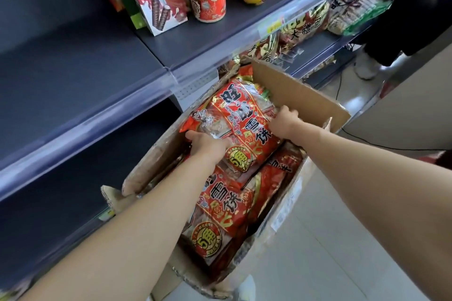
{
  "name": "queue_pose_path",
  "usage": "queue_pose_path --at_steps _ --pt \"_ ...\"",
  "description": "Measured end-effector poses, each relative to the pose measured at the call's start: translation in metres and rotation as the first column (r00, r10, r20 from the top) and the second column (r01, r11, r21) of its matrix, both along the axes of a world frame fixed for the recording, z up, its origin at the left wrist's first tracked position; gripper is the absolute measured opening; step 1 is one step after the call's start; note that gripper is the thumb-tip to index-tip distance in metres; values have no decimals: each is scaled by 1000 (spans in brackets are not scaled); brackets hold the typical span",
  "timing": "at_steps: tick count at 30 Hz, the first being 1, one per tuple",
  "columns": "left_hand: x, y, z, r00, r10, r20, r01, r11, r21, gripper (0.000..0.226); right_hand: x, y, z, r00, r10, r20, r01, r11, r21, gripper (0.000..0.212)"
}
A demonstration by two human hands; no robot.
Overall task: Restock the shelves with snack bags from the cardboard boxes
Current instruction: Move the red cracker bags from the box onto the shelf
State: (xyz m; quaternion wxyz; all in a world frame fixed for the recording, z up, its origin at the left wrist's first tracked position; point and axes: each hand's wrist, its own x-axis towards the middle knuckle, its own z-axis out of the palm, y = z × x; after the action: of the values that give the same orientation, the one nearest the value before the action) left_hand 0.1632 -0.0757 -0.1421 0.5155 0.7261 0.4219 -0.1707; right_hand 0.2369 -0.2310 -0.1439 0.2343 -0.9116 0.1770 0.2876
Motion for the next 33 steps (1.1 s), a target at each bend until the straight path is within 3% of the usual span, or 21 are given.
queue_pose_path --at_steps 5,9,13,19,21,24,27,33 --pt "-2 3 5 999 39 16 -39 999 -19 71 7 -5 8 998 -58 -25 61 988 141 41" --pt "-7 5 14 1000 16 14 -16 999 -34 98 1 -12 13 993 -114 -32 118 971 208 14" --pt "-18 6 32 997 -73 41 72 997 16 102 -13 -10 40 974 -227 -21 224 937 269 14" --pt "-43 8 89 979 -157 131 144 984 104 84 -30 -11 87 947 -311 73 267 896 356 19" --pt "-49 17 111 965 -174 194 146 978 151 81 -40 -3 109 936 -328 126 255 881 399 35" --pt "-59 40 142 944 -153 292 91 972 215 57 -49 17 136 933 -292 210 170 873 458 56" --pt "-76 73 163 917 -84 390 -8 974 228 44 -63 52 162 937 -210 279 54 876 480 47" --pt "-136 164 188 854 127 504 -234 960 154 42 -96 157 186 936 9 352 -195 844 499 27"
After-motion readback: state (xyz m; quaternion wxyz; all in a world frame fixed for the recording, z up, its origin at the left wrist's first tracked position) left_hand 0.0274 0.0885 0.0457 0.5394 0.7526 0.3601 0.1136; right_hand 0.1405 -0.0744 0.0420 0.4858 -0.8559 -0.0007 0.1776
